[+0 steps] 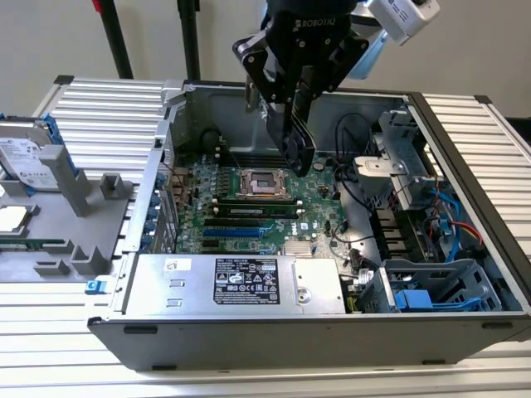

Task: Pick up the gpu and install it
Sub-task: 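Insert the gpu into the slot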

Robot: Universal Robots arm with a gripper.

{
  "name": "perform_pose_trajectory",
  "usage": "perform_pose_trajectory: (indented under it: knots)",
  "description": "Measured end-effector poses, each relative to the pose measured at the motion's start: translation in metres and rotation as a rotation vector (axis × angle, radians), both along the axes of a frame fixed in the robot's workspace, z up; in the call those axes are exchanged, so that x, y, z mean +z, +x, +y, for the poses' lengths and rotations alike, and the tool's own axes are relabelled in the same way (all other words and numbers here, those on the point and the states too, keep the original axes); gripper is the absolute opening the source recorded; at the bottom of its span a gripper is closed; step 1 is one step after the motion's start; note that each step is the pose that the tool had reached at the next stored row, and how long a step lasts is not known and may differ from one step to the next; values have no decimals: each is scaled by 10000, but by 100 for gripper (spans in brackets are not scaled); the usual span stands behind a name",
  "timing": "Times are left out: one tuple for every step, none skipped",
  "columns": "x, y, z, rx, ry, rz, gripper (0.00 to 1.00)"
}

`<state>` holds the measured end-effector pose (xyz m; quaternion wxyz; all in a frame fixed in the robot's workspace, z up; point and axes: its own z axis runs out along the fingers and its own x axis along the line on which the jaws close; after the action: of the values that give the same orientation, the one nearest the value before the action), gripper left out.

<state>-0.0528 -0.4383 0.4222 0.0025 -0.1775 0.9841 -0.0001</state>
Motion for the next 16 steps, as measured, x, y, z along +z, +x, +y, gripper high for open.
perform_pose_trajectory:
  knots:
    - [0, 0, 0, 69, 1, 0, 0]
    - [0, -1, 0, 208, 0, 0, 0]
    - [0, -1, 0, 281, 0, 0, 0]
    - [0, -1, 0, 353, 0, 0, 0]
    - [0, -1, 0, 426, 0, 0, 0]
    - [0, -1, 0, 499, 0, 0, 0]
    - [0, 0, 0, 577, 0, 0, 0]
    - [0, 0, 0, 650, 1, 0, 0]
    - [0, 0, 0, 726, 1, 0, 0]
    - [0, 0, 0, 803, 1, 0, 0]
    - [0, 0, 0, 878, 1, 0, 0]
    - [0, 0, 0, 953, 1, 0, 0]
    - [0, 0, 0, 1032, 1, 0, 0]
    - [0, 0, 0, 1116, 1, 0, 0]
    - [0, 0, 0, 1199, 0, 0, 0]
    - [0, 0, 0, 1286, 0, 0, 0]
